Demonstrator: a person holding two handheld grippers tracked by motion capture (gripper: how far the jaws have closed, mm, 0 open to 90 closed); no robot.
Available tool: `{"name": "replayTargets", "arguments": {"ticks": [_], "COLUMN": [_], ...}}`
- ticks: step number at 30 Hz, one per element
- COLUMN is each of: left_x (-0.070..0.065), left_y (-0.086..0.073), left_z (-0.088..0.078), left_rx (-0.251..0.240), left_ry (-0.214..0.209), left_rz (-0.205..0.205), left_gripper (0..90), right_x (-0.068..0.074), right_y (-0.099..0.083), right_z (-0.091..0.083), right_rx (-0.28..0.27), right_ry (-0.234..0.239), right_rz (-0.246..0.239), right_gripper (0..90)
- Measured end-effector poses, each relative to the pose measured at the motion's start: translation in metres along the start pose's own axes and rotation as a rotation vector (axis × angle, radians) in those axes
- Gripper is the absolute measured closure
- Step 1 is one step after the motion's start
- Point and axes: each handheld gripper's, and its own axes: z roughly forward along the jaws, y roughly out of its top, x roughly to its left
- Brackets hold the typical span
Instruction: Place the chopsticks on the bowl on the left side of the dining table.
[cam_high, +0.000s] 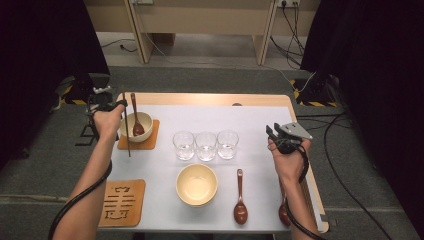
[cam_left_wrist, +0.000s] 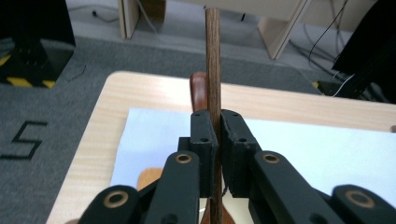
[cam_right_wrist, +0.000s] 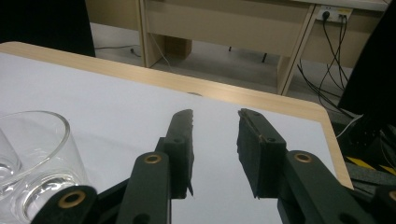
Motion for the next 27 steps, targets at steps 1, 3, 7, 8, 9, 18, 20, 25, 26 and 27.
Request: {"name": "replayTargets", "arguments": {"ticks": [1,3,7,8,9,18,20,25,26,27], "left_x": [0.001,0.002,0.004,0.004,0.005,0.010,0.010,0.008,0.008,0.008], "left_y": [-0.002,-0.005,-0.009,-0.009,-0.011,-0.021,-0.022,-0.022,-0.022,-0.022], "left_z": [0.003,0.008,0.015,0.016,0.018,0.027,0.028,0.030,0.030,0.030], "left_rx": [0.012,0.039,0.082,0.087,0.099,0.155,0.159,0.172,0.171,0.174], "left_ry": [0.010,0.018,0.042,0.043,0.047,0.069,0.068,0.055,0.054,0.053], "left_rz": [-0.009,-0.025,-0.043,-0.045,-0.051,-0.069,-0.069,-0.063,-0.061,-0.059], "left_gripper": [83.3,83.3,83.4,83.4,83.4,83.4,83.3,82.1,82.1,81.3], "right_x": [0.000,-0.001,-0.001,-0.001,-0.001,-0.002,-0.002,-0.002,-0.002,-0.002], "right_y": [0.000,0.000,0.000,0.000,0.001,0.001,0.001,0.001,0.001,0.001], "right_z": [0.000,0.000,-0.001,-0.001,-0.001,-0.002,-0.002,-0.002,-0.002,-0.001], "right_rx": [0.001,0.004,0.007,0.007,0.007,0.001,0.005,0.005,0.005,0.004], "right_ry": [-0.002,-0.001,0.001,0.002,0.002,0.003,0.002,0.005,0.005,0.005], "right_rz": [-0.001,-0.007,-0.006,-0.006,-0.006,-0.006,-0.011,-0.010,-0.010,-0.010], "right_gripper": [65.8,65.8,65.8,65.8,65.8,65.7,65.7,65.7,65.7,65.7]}}
